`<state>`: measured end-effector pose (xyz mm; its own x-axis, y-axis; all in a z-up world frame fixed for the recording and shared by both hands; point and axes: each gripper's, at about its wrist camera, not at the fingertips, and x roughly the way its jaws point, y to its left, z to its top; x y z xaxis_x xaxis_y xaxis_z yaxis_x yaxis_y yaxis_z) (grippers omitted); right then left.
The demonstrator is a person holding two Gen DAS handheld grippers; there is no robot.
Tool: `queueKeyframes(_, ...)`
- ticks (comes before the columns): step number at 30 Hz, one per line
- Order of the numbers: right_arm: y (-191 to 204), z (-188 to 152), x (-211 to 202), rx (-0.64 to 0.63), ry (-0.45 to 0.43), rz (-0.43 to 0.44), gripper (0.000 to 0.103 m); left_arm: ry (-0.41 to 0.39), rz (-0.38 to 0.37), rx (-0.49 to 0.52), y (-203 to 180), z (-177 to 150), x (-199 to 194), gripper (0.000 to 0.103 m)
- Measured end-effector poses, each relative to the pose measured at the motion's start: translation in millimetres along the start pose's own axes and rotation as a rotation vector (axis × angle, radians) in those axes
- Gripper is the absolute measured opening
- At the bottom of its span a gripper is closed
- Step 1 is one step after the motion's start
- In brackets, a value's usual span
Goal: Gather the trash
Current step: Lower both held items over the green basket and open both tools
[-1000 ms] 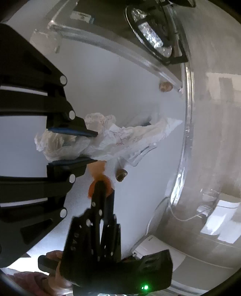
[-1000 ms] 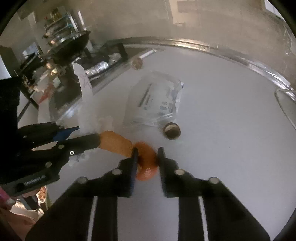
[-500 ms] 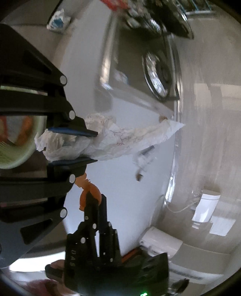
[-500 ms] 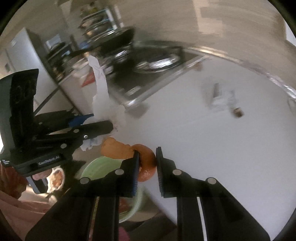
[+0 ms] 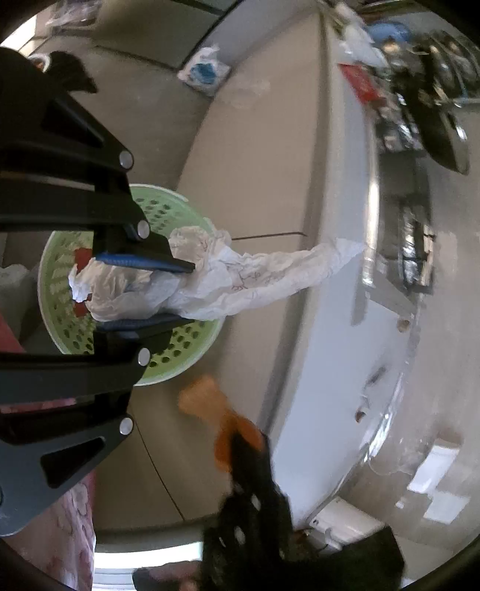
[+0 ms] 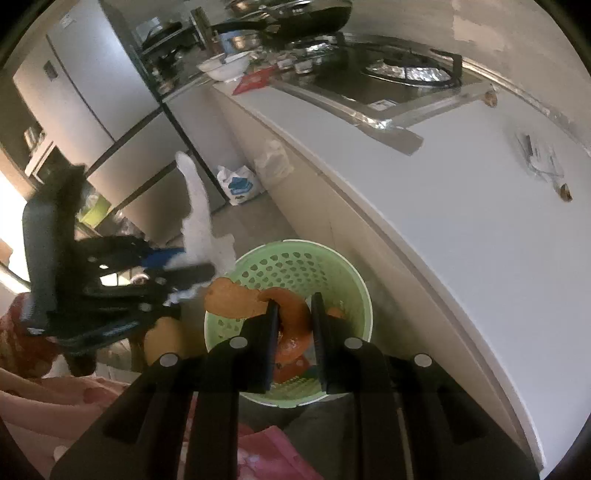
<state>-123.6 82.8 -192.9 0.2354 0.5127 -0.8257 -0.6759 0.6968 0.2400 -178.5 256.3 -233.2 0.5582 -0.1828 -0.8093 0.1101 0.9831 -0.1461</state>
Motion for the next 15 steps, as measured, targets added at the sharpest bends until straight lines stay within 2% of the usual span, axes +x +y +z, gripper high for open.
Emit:
queueKeyframes(4, 7.1, -1.9, -10.2, -0.016, -0.013, -0.020, 0.018, 0.053, 0.007, -0.014, 2.8, -19.4, 26.2, 0.023)
queueKeyframes(6, 8.3, -2.4, -13.2, -0.016, -0.021, -0.031, 0.018, 0.101, 0.003, -0.026, 4.4, -27.4, 45.0, 0.029)
queueKeyframes(8, 8.4, -3.9, -16.9, -0.013, -0.030, -0.038, 0.018, 0.125, -0.006, -0.037, 5.5, -34.7, 56.7, 0.042)
queueKeyframes(11, 8.6, -5.6, -22.3, -0.005, -0.039, -0.045, 0.018, 0.132, -0.001, -0.042, 5.5, -39.5, 62.5, 0.054)
queueKeyframes(15, 8.2, -6.0, -21.1, -0.003, -0.036, -0.055, 0.018, 0.115, 0.005, -0.042, 8.1, -40.2, 60.2, 0.061)
